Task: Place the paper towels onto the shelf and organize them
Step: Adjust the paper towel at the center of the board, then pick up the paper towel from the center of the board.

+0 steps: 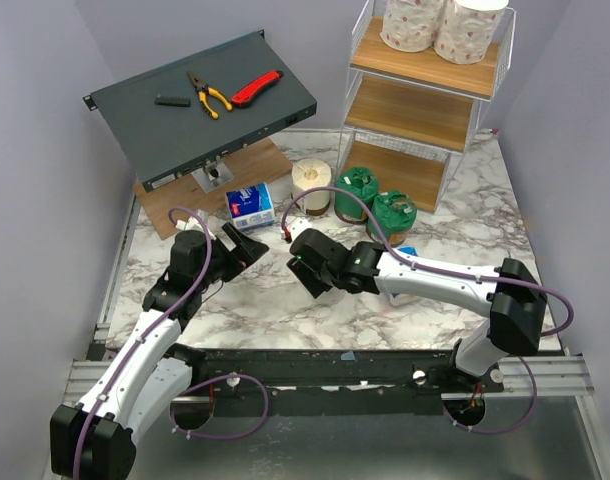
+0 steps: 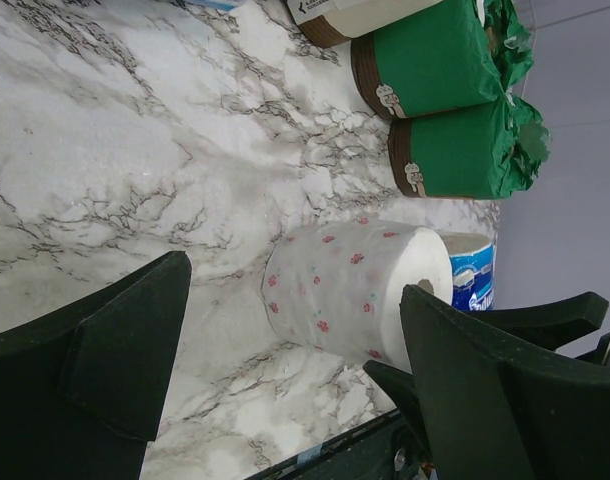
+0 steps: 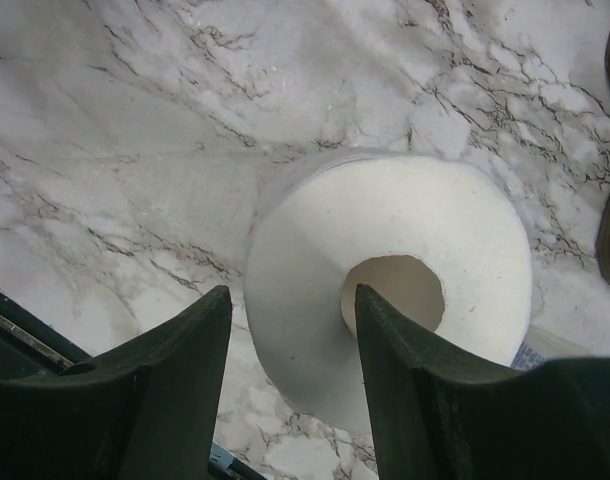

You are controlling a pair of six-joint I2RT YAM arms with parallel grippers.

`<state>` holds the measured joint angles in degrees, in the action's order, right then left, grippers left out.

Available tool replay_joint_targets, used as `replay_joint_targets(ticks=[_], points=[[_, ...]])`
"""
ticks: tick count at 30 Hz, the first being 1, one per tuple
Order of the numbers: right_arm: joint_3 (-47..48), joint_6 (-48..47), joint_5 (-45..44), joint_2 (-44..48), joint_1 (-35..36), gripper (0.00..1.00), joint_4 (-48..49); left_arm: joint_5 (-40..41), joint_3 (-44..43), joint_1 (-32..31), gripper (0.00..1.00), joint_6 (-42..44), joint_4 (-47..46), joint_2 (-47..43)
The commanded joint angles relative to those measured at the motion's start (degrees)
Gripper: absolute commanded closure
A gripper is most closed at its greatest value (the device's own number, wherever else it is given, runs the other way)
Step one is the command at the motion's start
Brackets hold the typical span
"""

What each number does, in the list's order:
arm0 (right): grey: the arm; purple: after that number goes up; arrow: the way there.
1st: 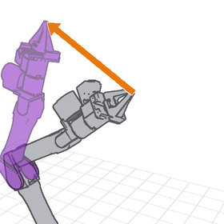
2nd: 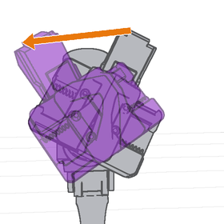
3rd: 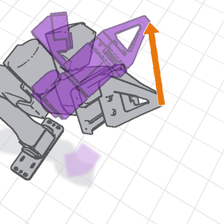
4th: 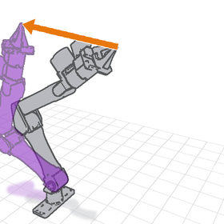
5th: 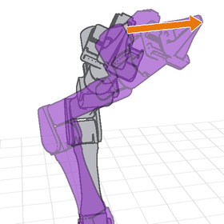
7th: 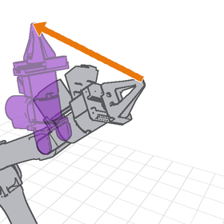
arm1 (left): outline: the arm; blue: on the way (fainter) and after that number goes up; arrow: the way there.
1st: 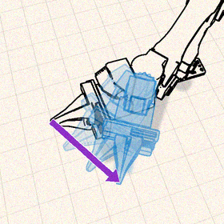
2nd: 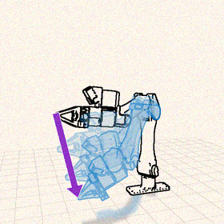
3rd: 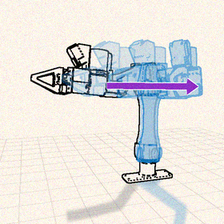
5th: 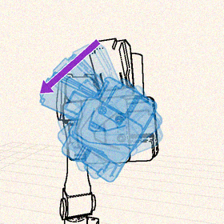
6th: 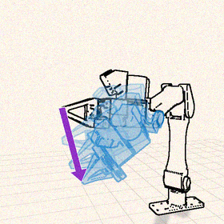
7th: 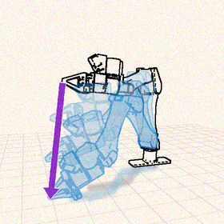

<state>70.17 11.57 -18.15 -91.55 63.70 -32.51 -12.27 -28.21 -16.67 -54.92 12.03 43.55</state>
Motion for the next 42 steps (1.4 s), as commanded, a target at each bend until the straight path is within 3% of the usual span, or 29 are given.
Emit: replay_joint_targets(ticks=[1,9,18,24,31,37,42], points=[[-1.2,0.2,0.7,-1.3,0.2,0.46,1.3,-0.8,0.8,-0.4,0.11,0.3,-1.0,-0.3],[-1.0,-0.1,0.6,-0.1,0.1,0.62,1.3,-0.8,0.8,-0.4,0.11,0.3,-1.1,-0.2],[2.1,-1.4,-2.2,3.0,0.2,0.69,-1.7,-0.8,0.2,-0.4,0.11,0.4,-0.6,-0.4],[13.2,-5.4,-8.4,6.2,-2.0,0.71,-9.5,-0.3,-0.8,-0.4,0.11,1.3,1.6,-1.8],[31.6,-9.0,-15.2,6.4,-10.5,0.71,-11.9,-1.2,-0.7,-0.4,0.11,1.3,1.9,-2.7],[45.4,-13.8,-24.3,2.9,-14.7,0.70,-5.8,-2.8,-2.1,-0.4,0.11,2.2,2.5,-2.4],[50.8,-17.9,-26.6,1.0,-15.2,0.69,3.4,-3.9,-3.1,-0.5,0.11,3.3,3.7,-2.1]])
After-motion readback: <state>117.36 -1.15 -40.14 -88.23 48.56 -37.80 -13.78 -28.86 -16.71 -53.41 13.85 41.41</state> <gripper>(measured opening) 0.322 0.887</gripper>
